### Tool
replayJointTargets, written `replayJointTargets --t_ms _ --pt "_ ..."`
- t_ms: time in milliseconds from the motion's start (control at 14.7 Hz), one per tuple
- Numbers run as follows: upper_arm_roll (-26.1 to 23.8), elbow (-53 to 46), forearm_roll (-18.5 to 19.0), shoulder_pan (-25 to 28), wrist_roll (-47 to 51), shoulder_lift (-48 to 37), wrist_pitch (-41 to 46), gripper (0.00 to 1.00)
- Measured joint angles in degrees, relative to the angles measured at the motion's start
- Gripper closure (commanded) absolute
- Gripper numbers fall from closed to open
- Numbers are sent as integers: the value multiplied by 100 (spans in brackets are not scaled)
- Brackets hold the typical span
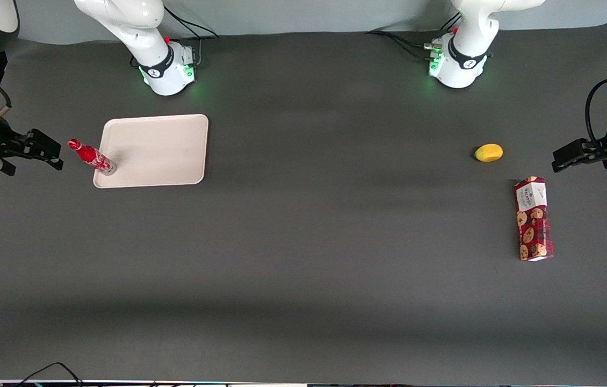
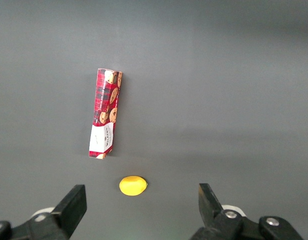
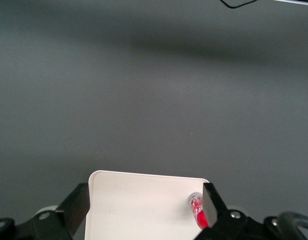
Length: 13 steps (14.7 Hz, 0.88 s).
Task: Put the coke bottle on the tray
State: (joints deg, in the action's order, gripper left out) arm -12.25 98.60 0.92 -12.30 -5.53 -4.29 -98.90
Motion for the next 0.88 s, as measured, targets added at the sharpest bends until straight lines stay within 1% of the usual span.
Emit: replayJointTargets --t_ms 136,272,340,475,543,679,883 --pt "737 -52 -132 636 66 -2 192 0" --pt "1064 -6 -274 920 252 9 260 0" --pt "1200 40 -265 1127 421 21 258 0" --pt "1570 57 -76 1709 679 61 242 0" --pt "1694 48 -16 1906 739 94 235 0" --pt "1794 21 -1 2022 766 215 209 0" --pt "1932 -27 -4 2018 766 376 127 0"
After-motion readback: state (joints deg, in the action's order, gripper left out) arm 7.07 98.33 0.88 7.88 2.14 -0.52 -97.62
